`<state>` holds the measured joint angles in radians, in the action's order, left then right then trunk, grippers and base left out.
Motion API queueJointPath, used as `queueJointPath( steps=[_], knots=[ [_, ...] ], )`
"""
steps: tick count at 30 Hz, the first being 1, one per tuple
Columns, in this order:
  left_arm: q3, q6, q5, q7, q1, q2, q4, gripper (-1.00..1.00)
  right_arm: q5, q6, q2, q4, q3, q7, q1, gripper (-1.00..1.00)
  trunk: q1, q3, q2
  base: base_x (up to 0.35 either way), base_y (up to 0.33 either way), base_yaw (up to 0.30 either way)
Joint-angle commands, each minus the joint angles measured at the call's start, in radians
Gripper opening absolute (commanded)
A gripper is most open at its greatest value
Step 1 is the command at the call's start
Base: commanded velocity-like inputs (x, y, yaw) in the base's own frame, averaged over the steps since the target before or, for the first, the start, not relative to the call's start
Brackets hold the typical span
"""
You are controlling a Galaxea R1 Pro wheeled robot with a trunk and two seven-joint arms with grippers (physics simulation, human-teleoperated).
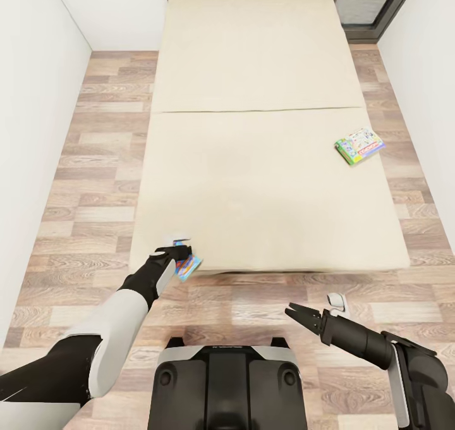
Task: Put all the toys in the child's room - the three board games (two on the bed and one on the table), the two jigsaw puzzles on the table, and the tennis ball on the table - inside the toy box on the table in the child's room.
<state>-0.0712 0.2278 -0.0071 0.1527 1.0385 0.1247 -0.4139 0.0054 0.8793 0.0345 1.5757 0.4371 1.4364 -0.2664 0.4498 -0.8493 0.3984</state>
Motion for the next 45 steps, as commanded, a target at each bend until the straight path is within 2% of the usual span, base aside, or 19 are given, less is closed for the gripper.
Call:
queueJointPath(
  steps=[1, 25, 35, 45],
  knots=[
    [-0.006, 0.005, -0.001, 0.001, 0.000, 0.001, -0.002, 1.00, 0.001, 0.010, 0.001, 0.000, 0.002, 0.004, -0.001, 1.00, 0.000, -0.001, 0.002, -0.189, 0.000, 0.000],
    [-0.007, 0.005, 0.002, -0.001, 0.000, 0.000, -0.002, 1.00, 0.001, 0.010, 0.004, 0.001, 0.002, 0.005, -0.001, 1.00, 0.000, -0.001, 0.002, -0.019, 0.000, 0.000],
    [-0.019, 0.006, 0.004, -0.002, 0.000, -0.003, -0.016, 1.00, 0.001, -0.007, 0.004, 0.001, 0.002, 0.004, -0.001, 1.00, 0.000, -0.001, 0.002, 0.000, 0.000, 0.000],
    [-0.027, 0.020, 0.013, 0.002, -0.001, -0.036, -0.122, 1.00, 0.001, -0.025, 0.003, 0.000, 0.002, 0.004, -0.001, 1.00, 0.000, -0.001, 0.002, 0.000, 0.000, 0.000]
  ],
)
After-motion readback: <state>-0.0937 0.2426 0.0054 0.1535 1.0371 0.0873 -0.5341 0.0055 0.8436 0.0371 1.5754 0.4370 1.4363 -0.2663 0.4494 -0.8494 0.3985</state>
